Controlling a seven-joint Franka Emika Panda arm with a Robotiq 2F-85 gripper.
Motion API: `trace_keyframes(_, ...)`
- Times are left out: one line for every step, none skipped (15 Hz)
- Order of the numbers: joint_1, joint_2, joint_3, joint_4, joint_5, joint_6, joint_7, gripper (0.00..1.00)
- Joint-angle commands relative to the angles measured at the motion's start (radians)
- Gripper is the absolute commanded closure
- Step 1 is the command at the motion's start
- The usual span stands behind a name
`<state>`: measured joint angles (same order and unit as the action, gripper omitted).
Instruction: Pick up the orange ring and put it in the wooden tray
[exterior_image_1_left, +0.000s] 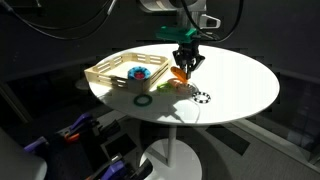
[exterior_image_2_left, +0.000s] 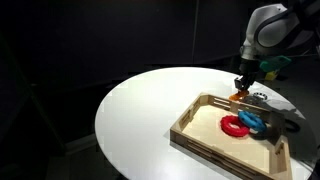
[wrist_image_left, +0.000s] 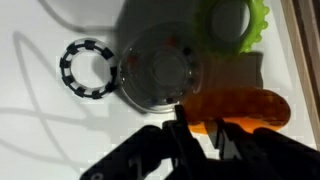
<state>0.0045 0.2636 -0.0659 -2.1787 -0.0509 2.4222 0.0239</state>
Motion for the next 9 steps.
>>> trace_keyframes(0.006,0.012,0.013,0.032,-0.008,-0.027,0.038,0.97)
trace_keyframes(0.006,0.006,0.018,0.032,0.001,-0.03,0.034,0.96)
trace_keyframes(0.004,-0.003,0.026,0.031,0.015,-0.034,0.022,0.94)
trace_keyframes(0.002,-0.008,0.033,0.031,0.028,-0.037,0.013,0.96)
trace_keyframes(-0.001,-0.016,0.043,0.029,0.047,-0.039,0.001,0.96)
trace_keyframes(-0.003,-0.023,0.055,0.026,0.072,-0.04,-0.01,0.95)
trace_keyframes(-0.003,-0.03,0.066,0.023,0.093,-0.039,-0.017,0.95)
trace_keyframes(-0.003,-0.037,0.076,0.021,0.112,-0.038,-0.022,0.95)
trace_keyframes(-0.003,-0.045,0.085,0.019,0.128,-0.037,-0.028,0.95)
